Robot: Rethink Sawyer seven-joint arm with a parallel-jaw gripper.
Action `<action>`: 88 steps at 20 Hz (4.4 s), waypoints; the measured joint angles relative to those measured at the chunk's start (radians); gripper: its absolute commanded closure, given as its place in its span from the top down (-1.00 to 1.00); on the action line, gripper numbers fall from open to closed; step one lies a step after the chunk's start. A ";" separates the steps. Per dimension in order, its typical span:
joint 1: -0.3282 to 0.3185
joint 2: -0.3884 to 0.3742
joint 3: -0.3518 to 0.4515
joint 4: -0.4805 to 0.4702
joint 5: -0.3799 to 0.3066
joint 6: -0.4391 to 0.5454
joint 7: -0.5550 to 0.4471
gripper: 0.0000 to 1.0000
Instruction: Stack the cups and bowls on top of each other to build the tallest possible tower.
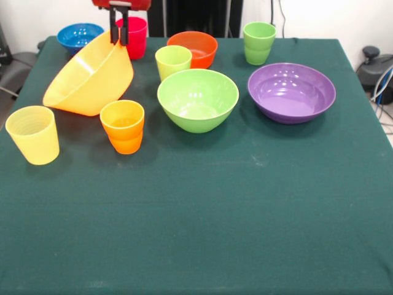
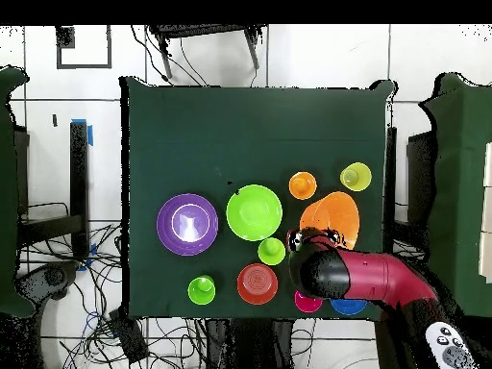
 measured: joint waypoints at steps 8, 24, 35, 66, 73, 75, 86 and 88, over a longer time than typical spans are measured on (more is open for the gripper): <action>-0.002 -0.063 0.012 0.014 0.032 0.028 0.000 -1.00; -0.002 -0.181 0.056 0.031 0.098 0.127 0.000 -1.00; -0.001 -0.292 0.131 0.044 0.264 0.270 0.000 -1.00; 0.438 -0.162 0.160 -0.244 0.449 0.306 0.129 -1.00; 0.547 -0.048 0.123 -0.394 0.469 0.304 0.270 -1.00; 0.552 -0.023 0.123 -0.417 0.470 0.300 0.286 -1.00; 0.520 0.167 0.123 -0.517 0.475 0.191 0.302 -1.00; 0.510 0.205 0.126 -0.529 0.480 0.173 0.302 -1.00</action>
